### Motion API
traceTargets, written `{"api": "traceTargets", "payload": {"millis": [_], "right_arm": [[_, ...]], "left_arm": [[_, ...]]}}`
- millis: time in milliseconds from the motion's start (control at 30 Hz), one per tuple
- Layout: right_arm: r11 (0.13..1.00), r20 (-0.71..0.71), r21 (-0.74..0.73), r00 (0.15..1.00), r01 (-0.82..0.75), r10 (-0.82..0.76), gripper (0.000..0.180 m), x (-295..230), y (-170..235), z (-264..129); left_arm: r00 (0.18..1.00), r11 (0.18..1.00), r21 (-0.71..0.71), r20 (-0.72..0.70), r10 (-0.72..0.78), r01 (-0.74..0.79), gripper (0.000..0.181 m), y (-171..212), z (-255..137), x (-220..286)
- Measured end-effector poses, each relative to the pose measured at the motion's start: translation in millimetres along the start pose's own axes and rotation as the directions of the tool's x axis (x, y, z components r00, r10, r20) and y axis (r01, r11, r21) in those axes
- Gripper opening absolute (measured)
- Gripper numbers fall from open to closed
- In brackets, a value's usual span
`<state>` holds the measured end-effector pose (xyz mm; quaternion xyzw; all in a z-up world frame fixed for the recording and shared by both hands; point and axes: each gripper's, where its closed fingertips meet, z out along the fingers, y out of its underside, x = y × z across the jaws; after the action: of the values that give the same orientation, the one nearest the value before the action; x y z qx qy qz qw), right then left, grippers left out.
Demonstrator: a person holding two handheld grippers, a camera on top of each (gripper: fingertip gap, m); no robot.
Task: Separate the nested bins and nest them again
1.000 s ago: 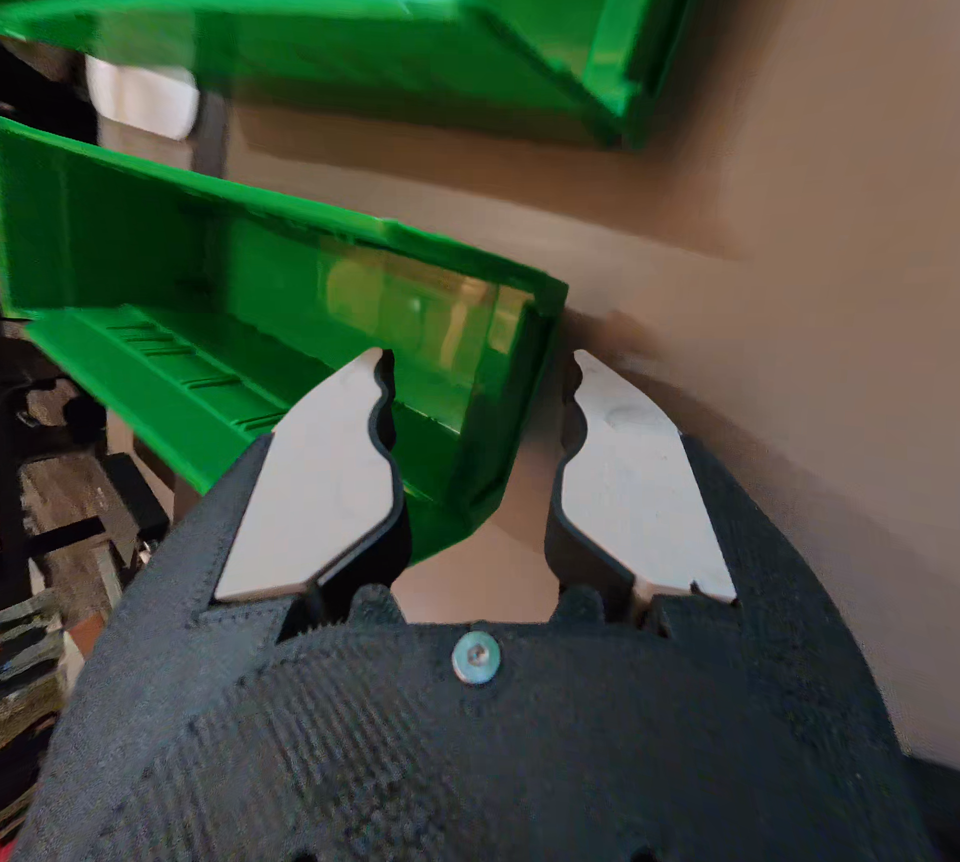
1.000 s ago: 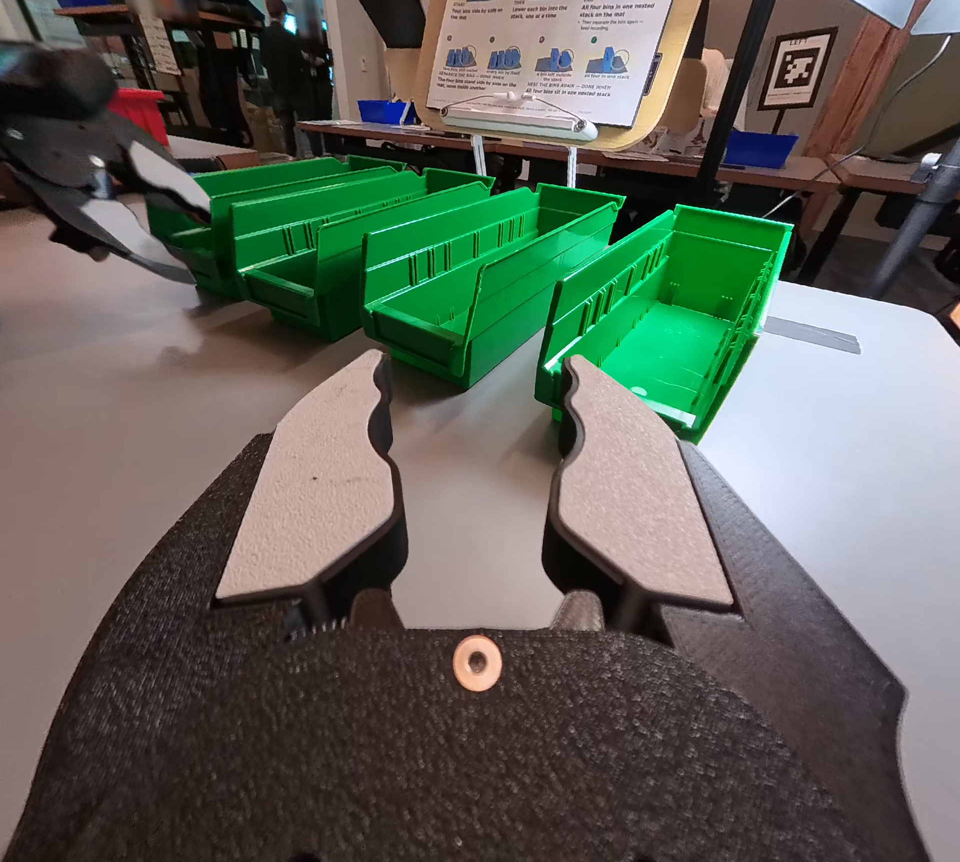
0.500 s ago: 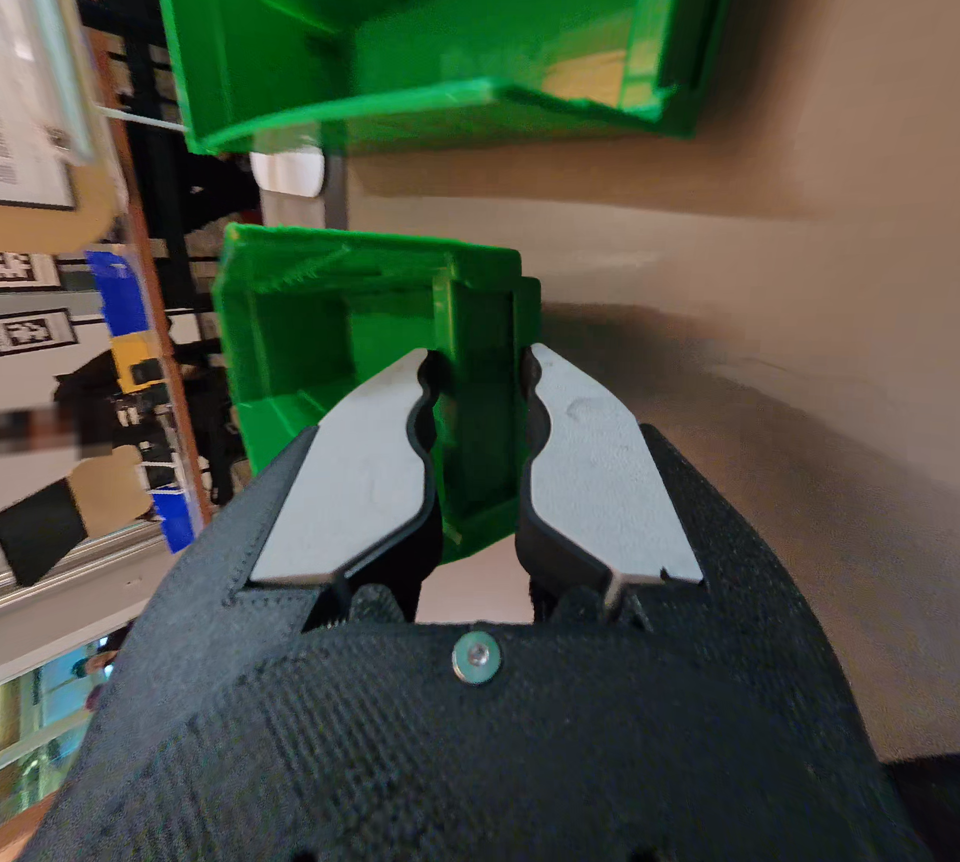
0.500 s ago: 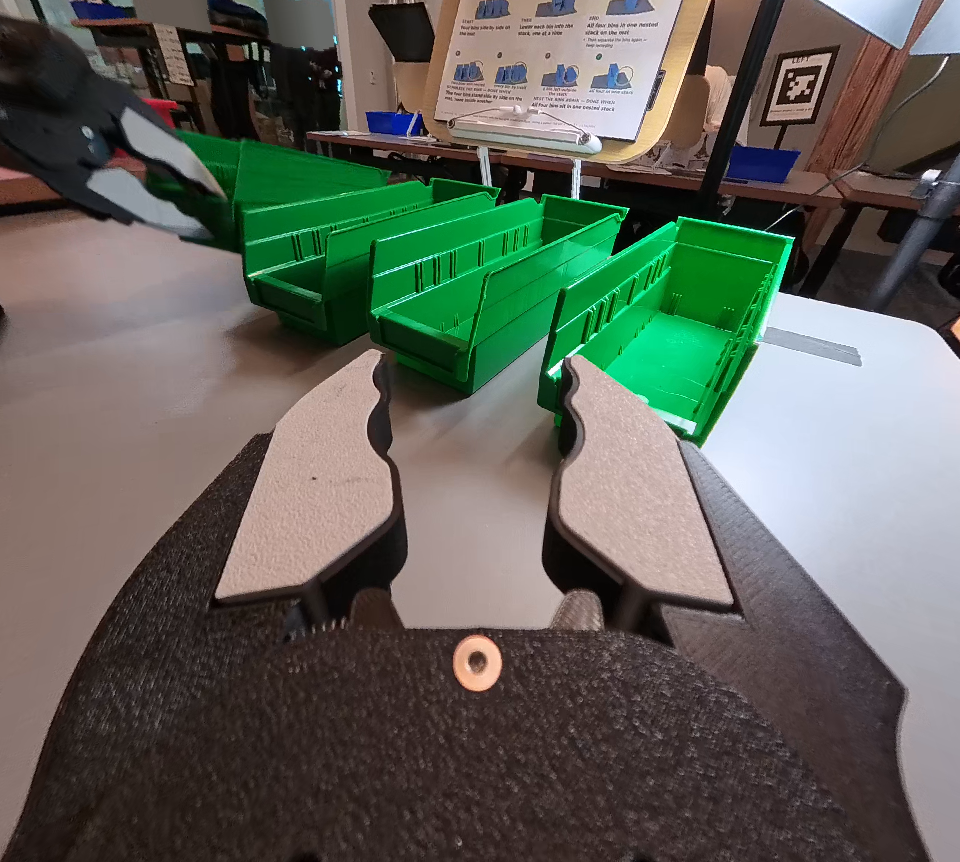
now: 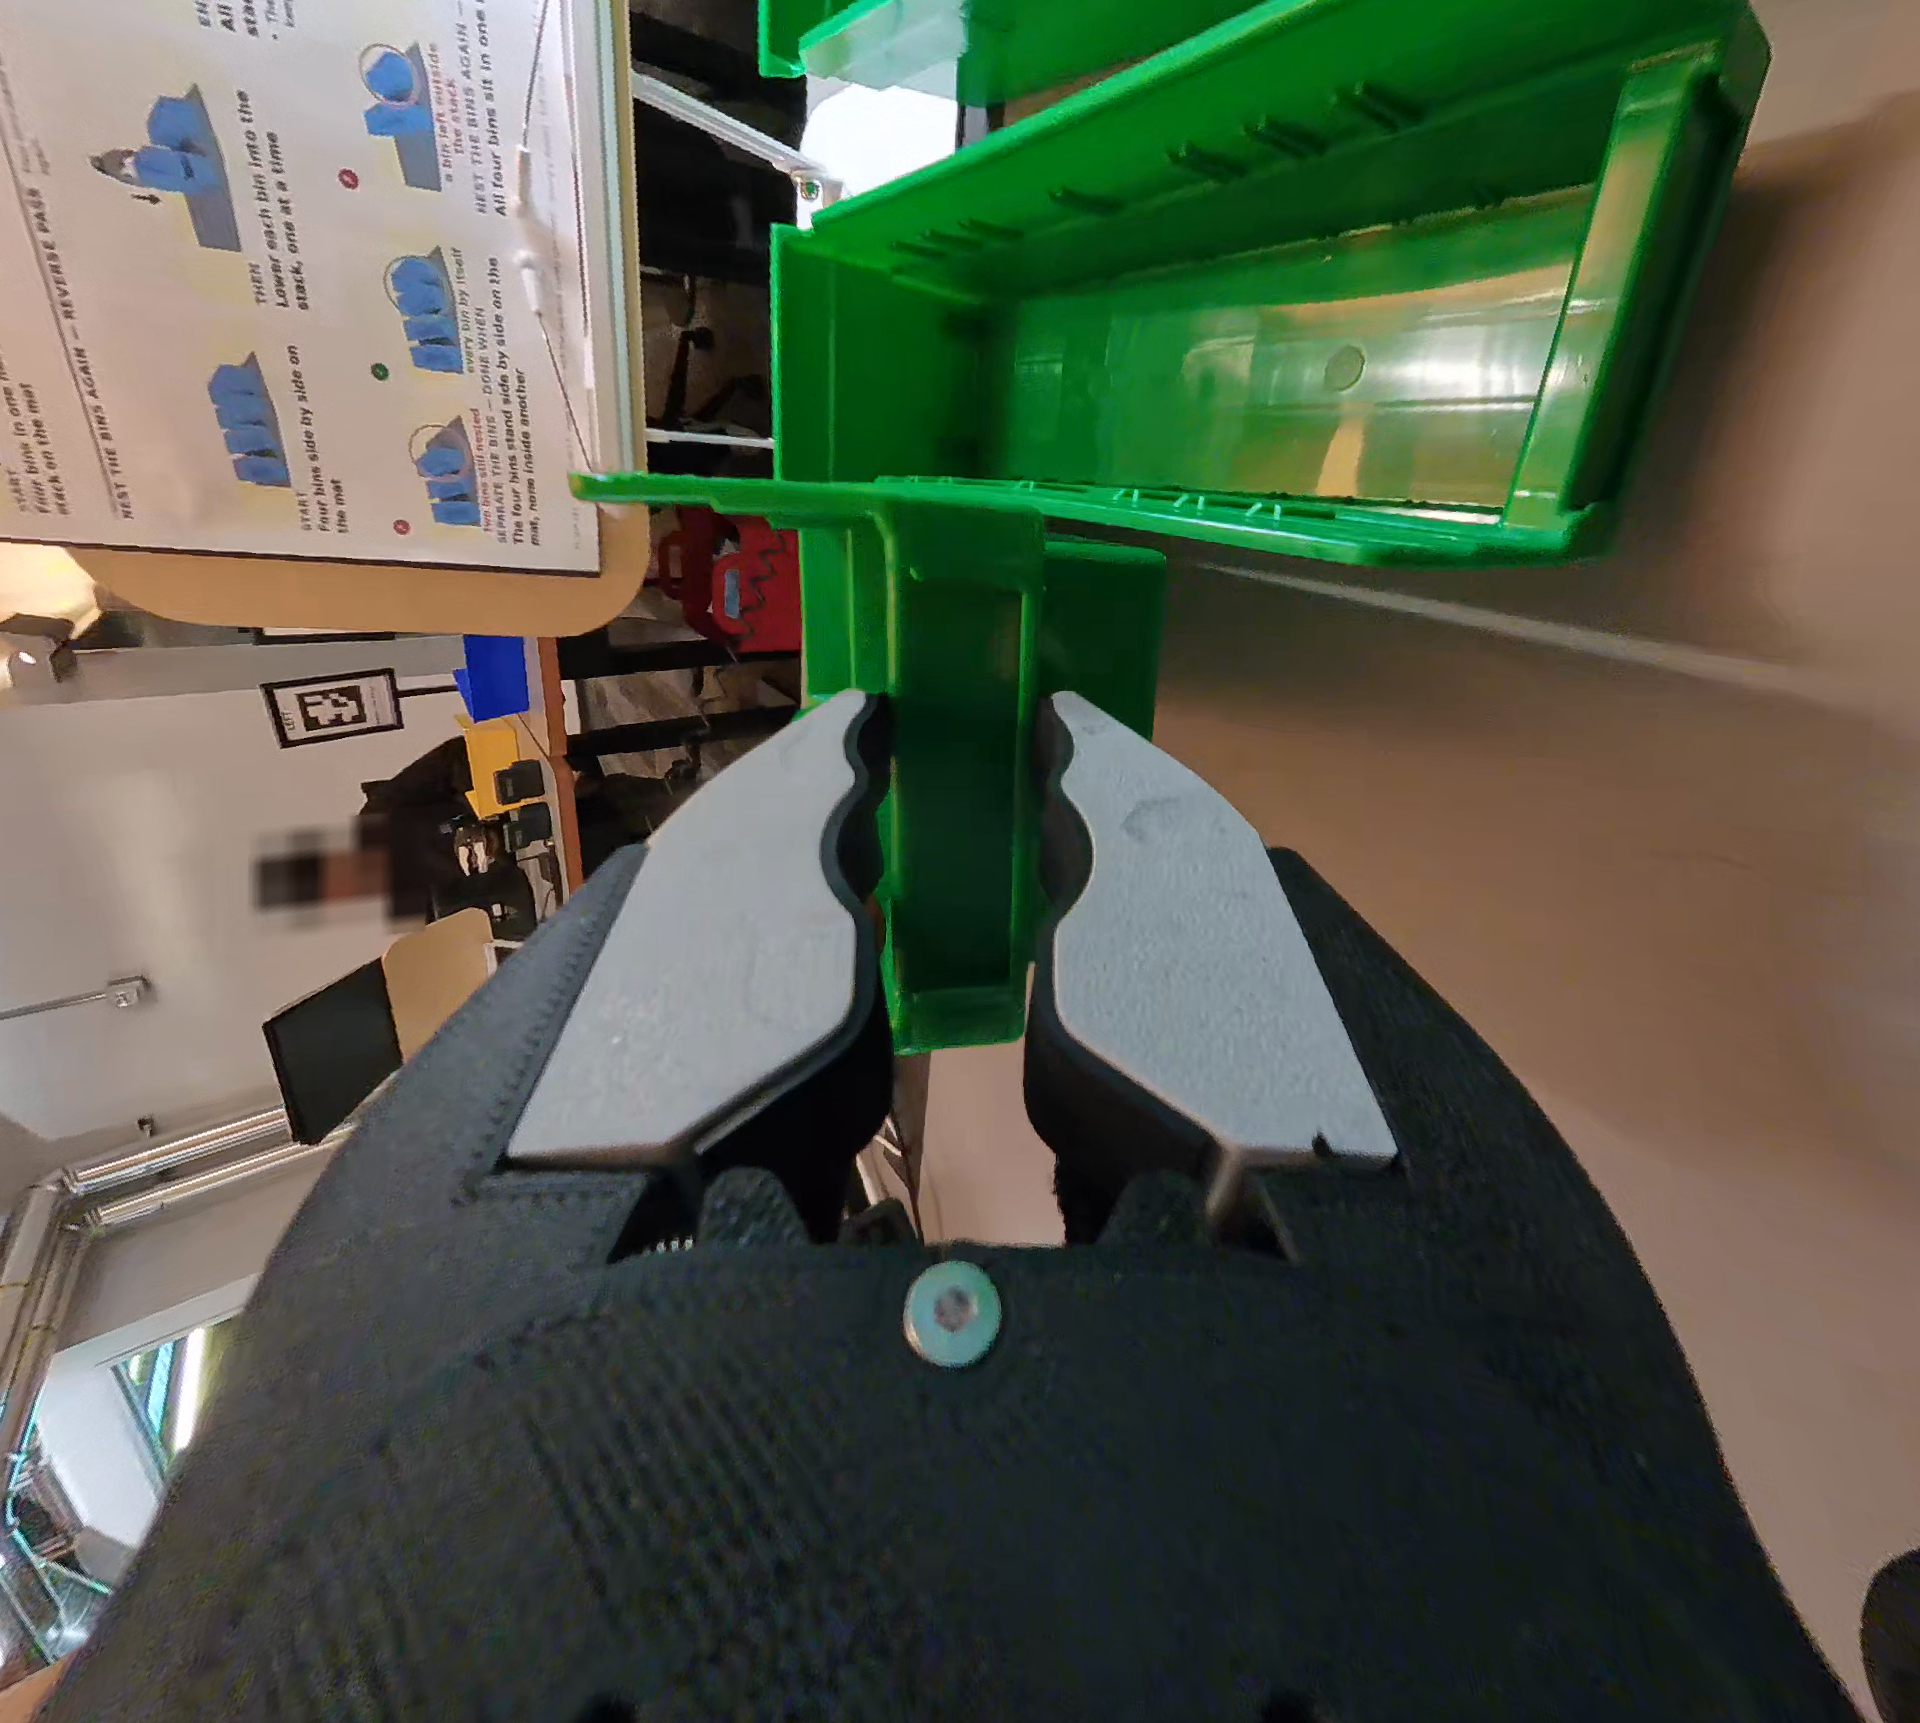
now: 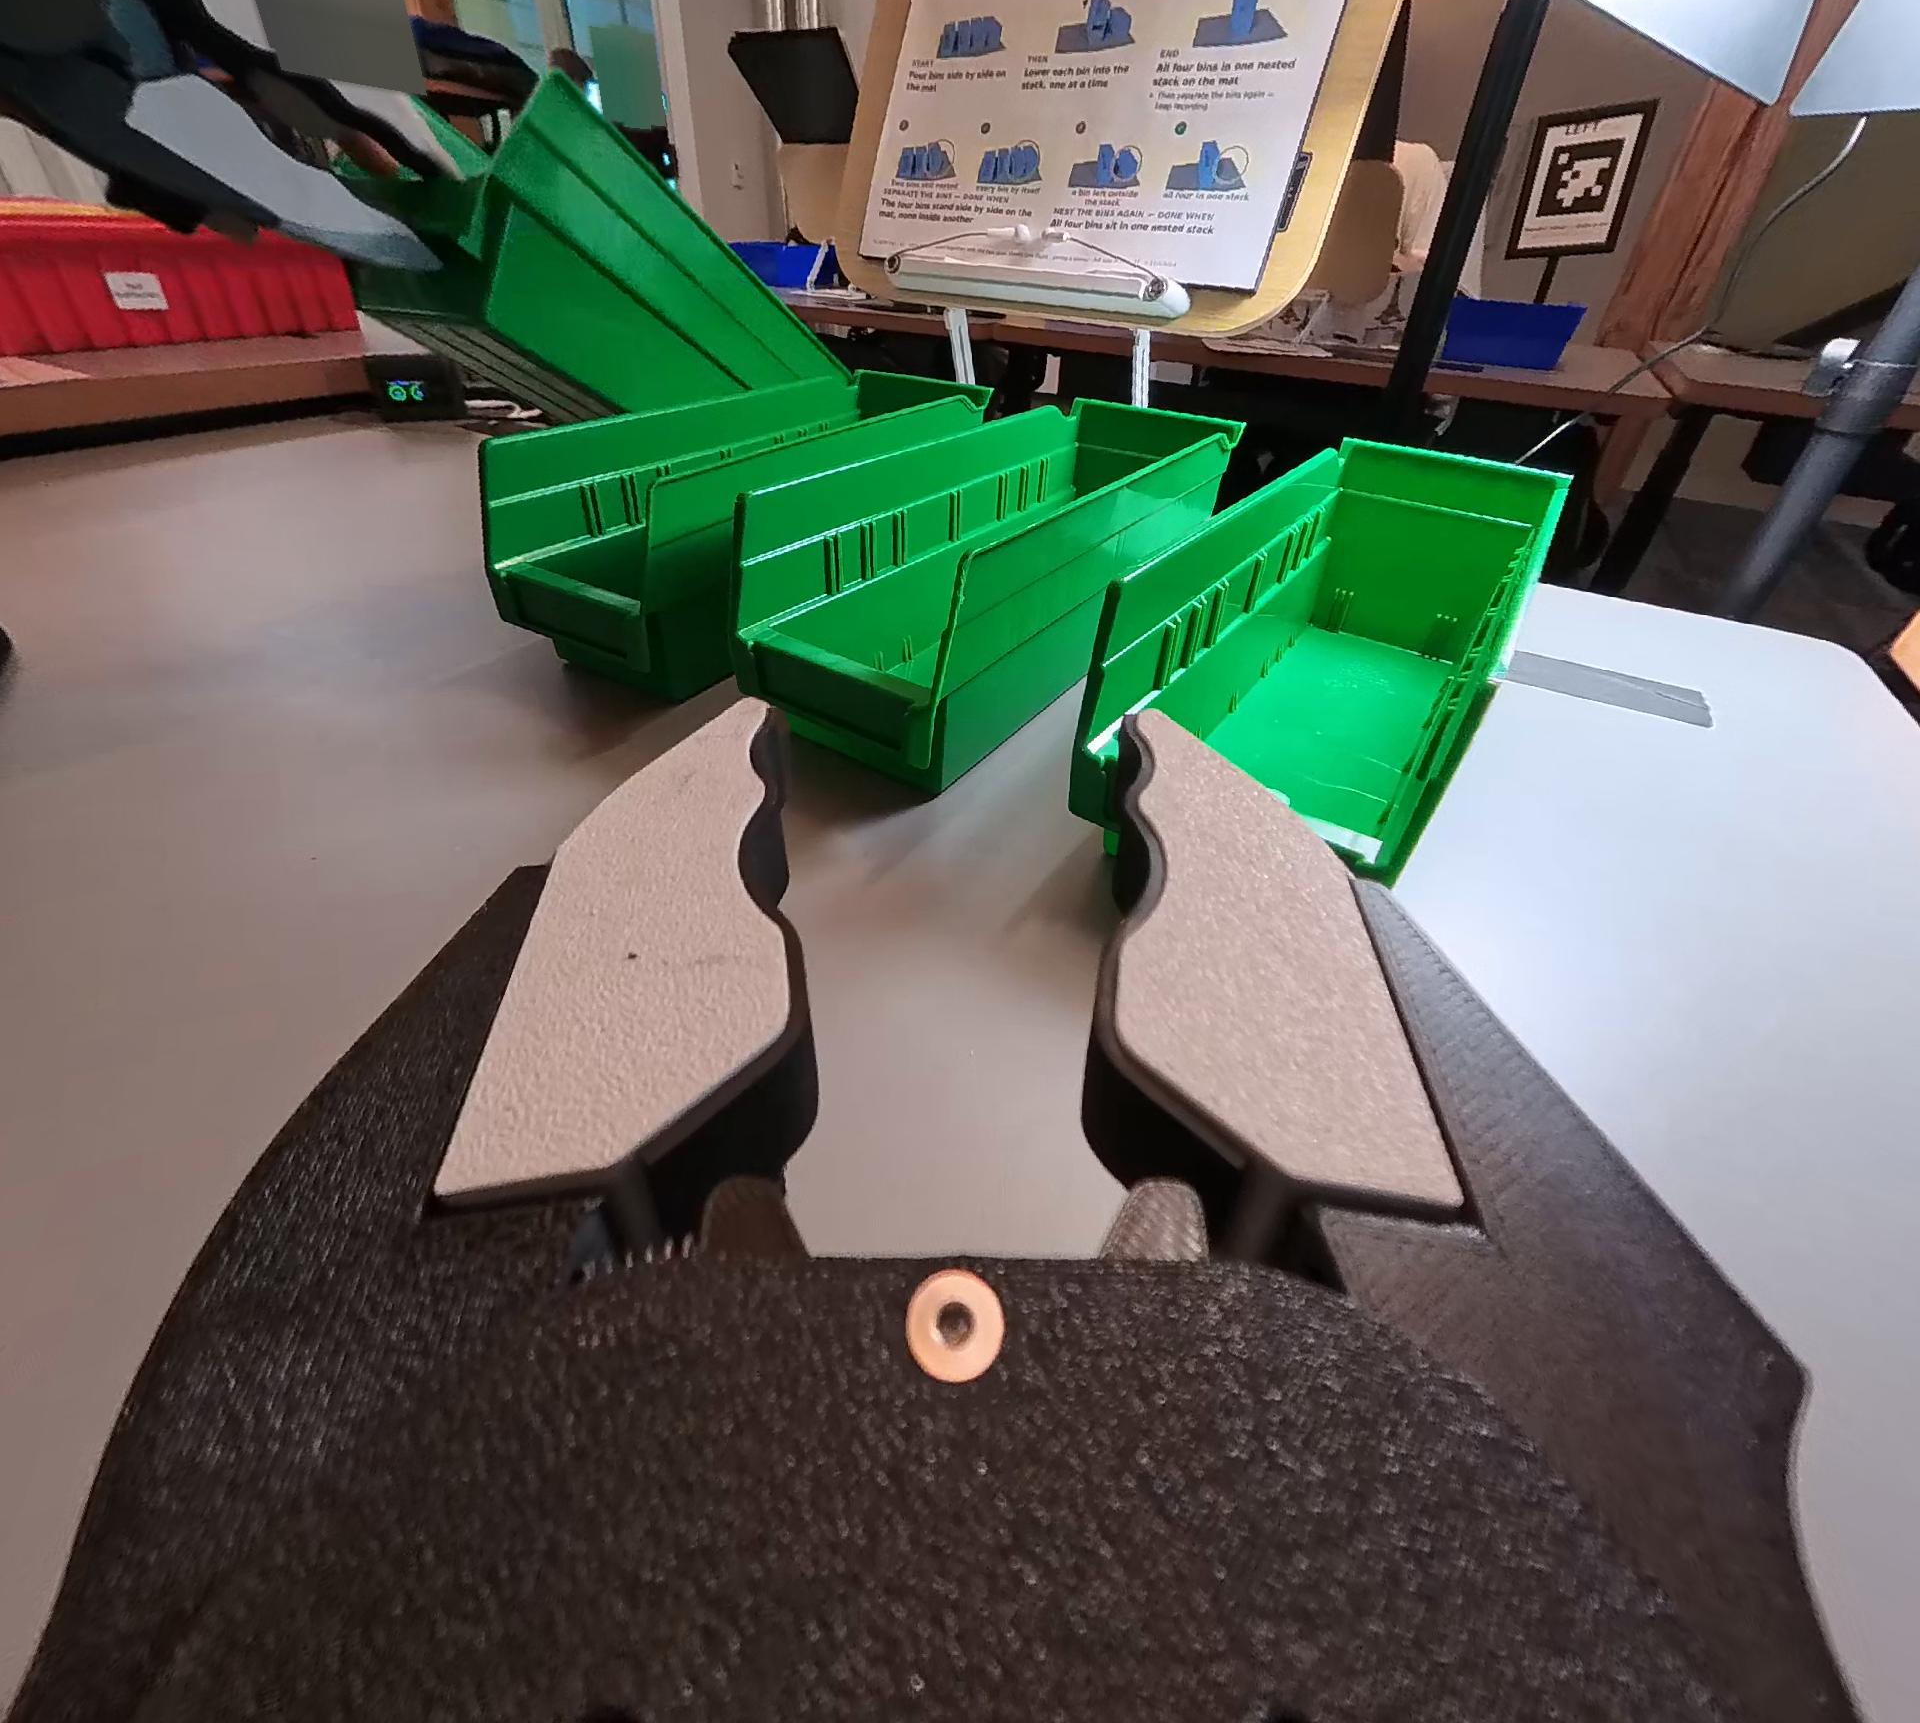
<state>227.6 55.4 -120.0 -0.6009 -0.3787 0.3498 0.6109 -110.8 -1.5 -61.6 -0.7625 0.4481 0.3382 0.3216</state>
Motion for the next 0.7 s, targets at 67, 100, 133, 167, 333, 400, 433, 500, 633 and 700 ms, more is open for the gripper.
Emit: {"api": "traceTargets", "payload": {"millis": [67, 100, 133, 167, 333, 400, 433, 500, 633, 700], "right_arm": [[1.0, 0.003, -0.003, 1.0, -0.007, 0.007, 0.06, 0, 0, 0], [1.0, 0.004, -0.007, 1.0, -0.01, 0.01, 0.059, 0, 1, 1], [1.0, 0.005, -0.01, 1.0, -0.012, 0.012, 0.059, 0, 2, 1], [1.0, 0.005, -0.012, 1.0, -0.011, 0.011, 0.059, 0, 2, 1], [1.0, 0.004, -0.012, 1.0, -0.003, 0.003, 0.058, -1, 2, 1], [1.0, 0.005, -0.015, 1.0, -0.004, 0.004, 0.057, -1, 2, 1], [1.0, 0.006, -0.017, 1.0, -0.006, 0.006, 0.057, 0, 3, 2], [1.0, 0.006, -0.021, 1.0, -0.011, 0.011, 0.057, 0, 3, 2], [1.0, 0.008, -0.025, 1.0, -0.016, 0.016, 0.057, 0, 4, 3], [1.0, 0.007, -0.02, 1.0, -0.013, 0.014, 0.056, 0, 3, 2]], "left_arm": [[1.0, 1.0, -0.007, -0.014, -0.006, 0.006, 0.027, 5, 1, 6], [1.0, 1.0, -0.011, -0.026, -0.006, 0.006, 0.028, 9, 2, 10], [0.999, 1.0, -0.014, -0.046, -0.004, 0.004, 0.028, 14, 3, 17], [0.997, 1.0, -0.014, -0.074, -0.011, 0.01, 0.029, 18, 4, 26], [0.98, 0.999, -0.035, -0.196, -0.031, 0.024, 0.03, 46, 26, 91], [0.967, 0.998, -0.048, -0.247, -0.055, 0.044, 0.028, 57, 36, 116], [0.959, 0.997, -0.049, -0.275, -0.07, 0.059, 0.026, 61, 40, 127], [0.956, 0.993, -0.014, -0.269, -0.114, 0.115, 0.021, 61, 43, 129], [0.938, 0.99, -0.035, -0.315, -0.144, 0.14, 0.022, 64, 45, 128], [0.933, 0.988, -0.058, -0.325, -0.153, 0.142, 0.024, 64, 47, 126]]}}
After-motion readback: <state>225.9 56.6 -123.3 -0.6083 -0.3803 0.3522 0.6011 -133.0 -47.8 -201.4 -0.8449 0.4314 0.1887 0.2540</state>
